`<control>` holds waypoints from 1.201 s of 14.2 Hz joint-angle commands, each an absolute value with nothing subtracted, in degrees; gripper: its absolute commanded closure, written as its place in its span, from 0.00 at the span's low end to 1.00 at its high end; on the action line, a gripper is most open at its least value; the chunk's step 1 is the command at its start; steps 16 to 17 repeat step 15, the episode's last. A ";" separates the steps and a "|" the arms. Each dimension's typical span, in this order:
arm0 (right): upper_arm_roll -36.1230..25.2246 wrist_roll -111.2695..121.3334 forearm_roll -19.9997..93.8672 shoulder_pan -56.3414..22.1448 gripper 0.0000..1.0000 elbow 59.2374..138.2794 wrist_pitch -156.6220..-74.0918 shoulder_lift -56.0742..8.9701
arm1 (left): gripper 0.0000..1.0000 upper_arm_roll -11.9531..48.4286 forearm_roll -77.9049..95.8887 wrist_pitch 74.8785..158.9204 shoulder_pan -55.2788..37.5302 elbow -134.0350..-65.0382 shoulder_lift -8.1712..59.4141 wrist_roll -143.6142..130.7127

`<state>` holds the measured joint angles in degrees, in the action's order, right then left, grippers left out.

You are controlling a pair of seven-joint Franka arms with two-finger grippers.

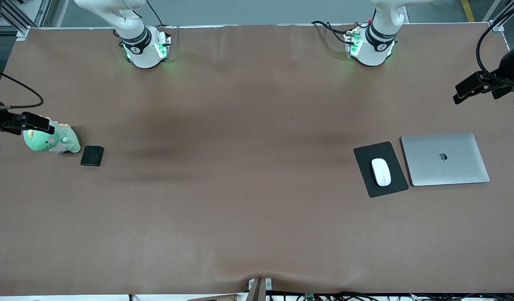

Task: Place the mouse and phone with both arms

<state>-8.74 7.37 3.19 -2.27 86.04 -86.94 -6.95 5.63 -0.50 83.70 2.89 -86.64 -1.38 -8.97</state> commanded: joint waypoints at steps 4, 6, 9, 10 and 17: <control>-0.10 -2.72 2.46 -1.76 0.00 85.78 -79.90 0.08 | 0.00 5.54 0.35 82.88 2.99 -86.04 -1.67 -8.17; 0.17 -2.46 2.46 -1.67 0.00 85.69 -78.15 1.31 | 0.00 5.54 0.35 82.97 3.08 -85.96 -1.67 -8.09; -0.09 -1.58 2.46 -1.67 0.00 85.43 -77.34 1.93 | 0.00 5.54 0.44 82.97 3.08 -85.96 -1.67 -8.09; -0.44 -1.50 2.29 -2.02 0.00 85.52 -77.78 2.37 | 0.00 5.54 0.44 82.97 2.99 -86.04 -1.67 -8.17; -0.53 -0.88 2.11 -2.02 0.00 86.40 -78.48 2.29 | 0.00 5.71 0.44 82.97 2.99 -85.96 -1.76 -8.17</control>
